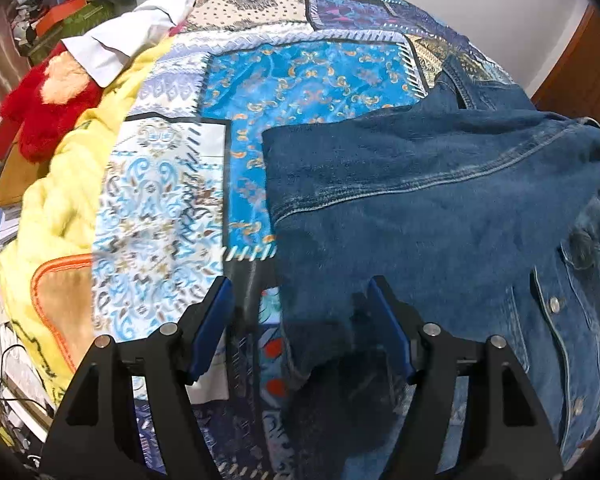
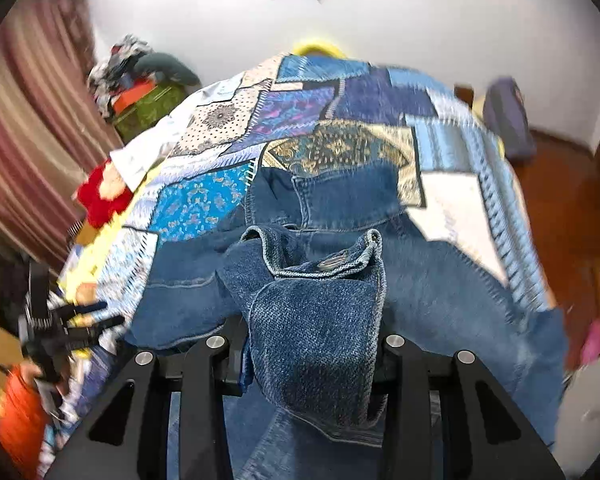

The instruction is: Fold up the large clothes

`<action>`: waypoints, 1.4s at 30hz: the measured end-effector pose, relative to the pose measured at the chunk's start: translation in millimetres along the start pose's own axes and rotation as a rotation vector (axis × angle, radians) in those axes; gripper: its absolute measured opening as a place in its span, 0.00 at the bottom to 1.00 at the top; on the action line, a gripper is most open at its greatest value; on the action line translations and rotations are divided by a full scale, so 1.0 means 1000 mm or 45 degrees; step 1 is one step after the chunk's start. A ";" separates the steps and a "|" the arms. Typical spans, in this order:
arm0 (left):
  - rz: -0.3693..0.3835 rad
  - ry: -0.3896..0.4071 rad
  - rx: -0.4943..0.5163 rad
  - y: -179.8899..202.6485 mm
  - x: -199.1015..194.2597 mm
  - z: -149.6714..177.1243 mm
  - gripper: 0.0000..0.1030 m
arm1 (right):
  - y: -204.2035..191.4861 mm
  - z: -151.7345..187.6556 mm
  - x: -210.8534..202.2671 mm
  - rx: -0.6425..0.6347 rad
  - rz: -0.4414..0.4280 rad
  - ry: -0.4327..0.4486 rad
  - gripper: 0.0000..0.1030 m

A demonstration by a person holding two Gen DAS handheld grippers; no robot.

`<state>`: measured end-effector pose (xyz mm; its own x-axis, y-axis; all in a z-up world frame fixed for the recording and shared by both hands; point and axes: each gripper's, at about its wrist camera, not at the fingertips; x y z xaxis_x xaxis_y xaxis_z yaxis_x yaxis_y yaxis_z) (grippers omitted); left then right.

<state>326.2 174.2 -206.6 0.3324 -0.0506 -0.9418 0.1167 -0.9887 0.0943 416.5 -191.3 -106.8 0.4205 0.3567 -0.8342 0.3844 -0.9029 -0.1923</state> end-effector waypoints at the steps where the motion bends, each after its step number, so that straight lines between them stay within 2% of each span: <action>1: 0.000 -0.035 0.010 0.005 0.010 -0.002 0.68 | -0.001 0.002 0.000 -0.029 0.033 -0.005 0.35; 4: -0.040 -0.119 0.031 0.013 0.037 -0.002 0.68 | 0.005 0.010 0.007 -0.060 0.083 -0.059 0.35; 10: -0.022 -0.120 -0.004 0.004 0.046 0.001 0.77 | 0.046 0.030 0.026 0.051 0.147 -0.221 0.39; 11: -0.015 -0.126 -0.012 0.001 0.046 0.002 0.79 | 0.054 0.031 0.027 0.080 0.144 -0.247 0.39; 13: -0.013 -0.132 -0.012 -0.003 0.047 0.003 0.79 | 0.074 0.035 0.023 0.166 0.052 -0.276 0.42; 16: -0.038 -0.124 0.016 -0.004 0.044 0.006 0.79 | 0.090 0.036 0.009 0.257 -0.035 -0.249 0.48; 20: -0.089 -0.107 0.059 0.003 0.043 0.006 0.79 | 0.096 0.026 -0.017 0.269 0.039 -0.134 0.49; 22: -0.106 -0.104 0.070 0.006 0.043 0.006 0.79 | 0.099 0.022 -0.021 0.289 0.038 -0.110 0.50; 26: -0.127 -0.097 0.083 0.012 0.041 0.006 0.79 | 0.101 0.028 0.005 0.343 0.041 -0.184 0.50; 29: -0.136 -0.103 0.096 0.015 0.037 0.006 0.79 | 0.100 0.044 0.037 0.347 0.082 -0.299 0.50; 31: -0.150 -0.106 0.116 0.018 0.033 0.005 0.79 | 0.099 0.056 0.050 0.327 0.108 -0.329 0.50; 36: -0.172 -0.039 0.159 0.024 0.012 -0.005 0.78 | 0.102 0.067 0.026 0.289 0.083 -0.265 0.50; 38: -0.161 0.010 0.171 0.034 -0.001 -0.013 0.78 | 0.111 0.070 0.006 0.312 0.062 -0.211 0.50; 42: -0.109 0.116 0.190 0.060 -0.023 -0.032 0.78 | 0.141 0.080 -0.041 0.413 0.097 -0.093 0.50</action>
<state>355.8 120.7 -168.6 0.4111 0.0410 -0.9107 0.0102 -0.9991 -0.0403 387.5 -352.2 -141.4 0.3732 0.2776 -0.8853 0.0674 -0.9598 -0.2725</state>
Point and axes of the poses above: each gripper's, at about its wrist camera, not at the fingertips, and x roughly the way its jaws point, y to its right, z to its underside, and after that the axes turned 5 degrees about -y, right-handed
